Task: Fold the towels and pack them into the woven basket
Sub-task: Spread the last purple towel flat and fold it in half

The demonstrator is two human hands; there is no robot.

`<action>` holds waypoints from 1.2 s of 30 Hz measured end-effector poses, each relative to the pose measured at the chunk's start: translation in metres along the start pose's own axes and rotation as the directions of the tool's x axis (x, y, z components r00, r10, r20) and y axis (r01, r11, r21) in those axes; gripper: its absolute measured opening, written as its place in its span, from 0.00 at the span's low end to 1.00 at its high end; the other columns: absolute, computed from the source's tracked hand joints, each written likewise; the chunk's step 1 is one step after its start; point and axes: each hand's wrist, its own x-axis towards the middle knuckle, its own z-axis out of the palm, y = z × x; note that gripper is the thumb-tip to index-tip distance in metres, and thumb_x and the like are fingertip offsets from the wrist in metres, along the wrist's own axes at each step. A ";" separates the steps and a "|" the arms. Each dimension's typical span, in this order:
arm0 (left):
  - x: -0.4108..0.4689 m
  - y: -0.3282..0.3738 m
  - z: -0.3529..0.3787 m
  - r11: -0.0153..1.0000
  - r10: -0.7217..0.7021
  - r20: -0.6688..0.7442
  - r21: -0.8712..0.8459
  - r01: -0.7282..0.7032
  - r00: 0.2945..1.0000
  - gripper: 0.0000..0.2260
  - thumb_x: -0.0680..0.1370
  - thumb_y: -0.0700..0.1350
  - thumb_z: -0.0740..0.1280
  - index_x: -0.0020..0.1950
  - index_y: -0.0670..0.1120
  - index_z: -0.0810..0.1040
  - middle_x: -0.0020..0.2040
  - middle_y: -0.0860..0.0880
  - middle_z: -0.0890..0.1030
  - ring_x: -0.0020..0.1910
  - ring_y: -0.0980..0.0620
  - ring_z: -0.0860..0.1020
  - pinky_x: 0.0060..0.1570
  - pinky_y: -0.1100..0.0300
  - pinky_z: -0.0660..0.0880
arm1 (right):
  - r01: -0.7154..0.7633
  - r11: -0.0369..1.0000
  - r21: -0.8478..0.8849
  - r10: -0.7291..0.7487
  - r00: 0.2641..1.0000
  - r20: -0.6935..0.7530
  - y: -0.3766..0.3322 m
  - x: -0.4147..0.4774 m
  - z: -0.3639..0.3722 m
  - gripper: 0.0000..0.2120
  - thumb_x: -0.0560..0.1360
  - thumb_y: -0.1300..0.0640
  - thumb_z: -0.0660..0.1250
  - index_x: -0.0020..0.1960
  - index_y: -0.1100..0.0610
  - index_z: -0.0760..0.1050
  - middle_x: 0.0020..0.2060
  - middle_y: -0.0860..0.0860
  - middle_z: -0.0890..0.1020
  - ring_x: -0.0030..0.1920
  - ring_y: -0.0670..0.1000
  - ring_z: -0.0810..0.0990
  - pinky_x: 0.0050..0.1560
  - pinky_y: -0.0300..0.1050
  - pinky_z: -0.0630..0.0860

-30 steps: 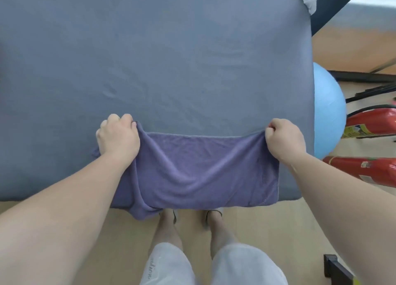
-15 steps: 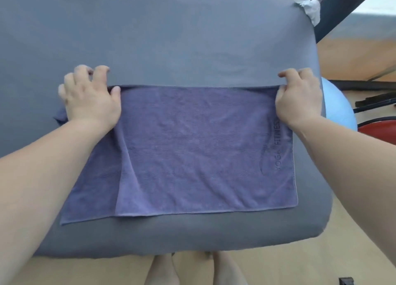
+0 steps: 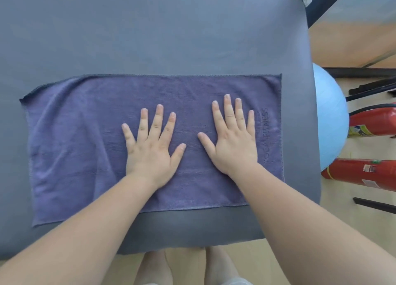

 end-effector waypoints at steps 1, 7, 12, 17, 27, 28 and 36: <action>0.001 0.000 0.001 1.000 -0.004 0.002 0.010 0.004 1.000 0.34 0.79 0.69 0.41 0.80 0.56 0.37 0.81 0.52 0.34 0.79 0.44 0.34 0.73 0.30 0.40 | -0.012 1.000 0.003 0.012 1.000 -0.005 0.010 0.002 -0.001 0.39 0.79 0.30 0.44 0.83 0.49 0.41 0.82 0.52 0.39 0.81 0.54 0.35 0.79 0.60 0.39; 0.002 0.003 0.002 0.999 -0.004 0.021 0.050 0.003 1.000 0.37 0.76 0.72 0.35 0.79 0.55 0.34 0.81 0.51 0.33 0.79 0.43 0.33 0.73 0.30 0.40 | -0.028 0.999 -0.023 0.027 0.999 -0.033 0.067 0.019 -0.011 0.42 0.77 0.28 0.45 0.83 0.52 0.41 0.82 0.55 0.40 0.81 0.54 0.38 0.80 0.55 0.42; 0.002 0.003 -0.003 1.000 -0.001 0.040 -0.003 0.001 0.999 0.37 0.75 0.72 0.37 0.80 0.56 0.35 0.80 0.52 0.33 0.78 0.44 0.32 0.73 0.31 0.38 | -0.004 0.999 -0.041 0.003 0.999 -0.037 0.087 0.026 -0.018 0.43 0.77 0.28 0.44 0.83 0.53 0.42 0.82 0.55 0.41 0.81 0.54 0.39 0.80 0.55 0.43; -0.012 -0.021 -0.021 0.944 0.009 -0.123 -0.326 -0.049 0.992 0.31 0.80 0.64 0.51 0.81 0.55 0.52 0.82 0.51 0.46 0.81 0.47 0.42 0.76 0.37 0.39 | -0.020 0.999 0.049 0.026 0.991 -0.132 0.054 0.023 -0.027 0.39 0.79 0.33 0.46 0.82 0.56 0.46 0.82 0.58 0.44 0.81 0.58 0.40 0.80 0.61 0.44; -0.077 -0.179 -0.025 0.832 -0.443 -0.307 -0.491 0.258 0.843 0.16 0.76 0.51 0.66 0.61 0.47 0.76 0.57 0.46 0.77 0.55 0.40 0.73 0.57 0.48 0.68 | 0.539 0.786 0.303 -0.487 0.841 -0.233 -0.196 0.021 -0.025 0.28 0.80 0.41 0.59 0.72 0.58 0.73 0.73 0.58 0.71 0.72 0.62 0.68 0.71 0.58 0.67; -0.083 -0.192 -0.024 0.813 -0.480 -0.288 -0.502 0.296 0.829 0.14 0.76 0.51 0.68 0.59 0.47 0.76 0.55 0.46 0.77 0.54 0.40 0.74 0.56 0.48 0.69 | 0.563 0.765 0.313 -0.514 0.826 -0.231 -0.218 0.023 -0.025 0.27 0.80 0.42 0.60 0.71 0.58 0.74 0.70 0.57 0.73 0.68 0.62 0.71 0.67 0.59 0.70; -0.126 -0.228 -0.015 0.759 -0.565 -0.040 -0.417 0.500 0.824 0.20 0.68 0.60 0.75 0.45 0.49 0.72 0.40 0.52 0.73 0.44 0.45 0.72 0.45 0.48 0.71 | 0.510 0.836 0.202 -0.520 0.854 -0.004 -0.345 0.048 -0.030 0.28 0.80 0.38 0.59 0.77 0.50 0.66 0.71 0.57 0.68 0.66 0.60 0.67 0.66 0.56 0.67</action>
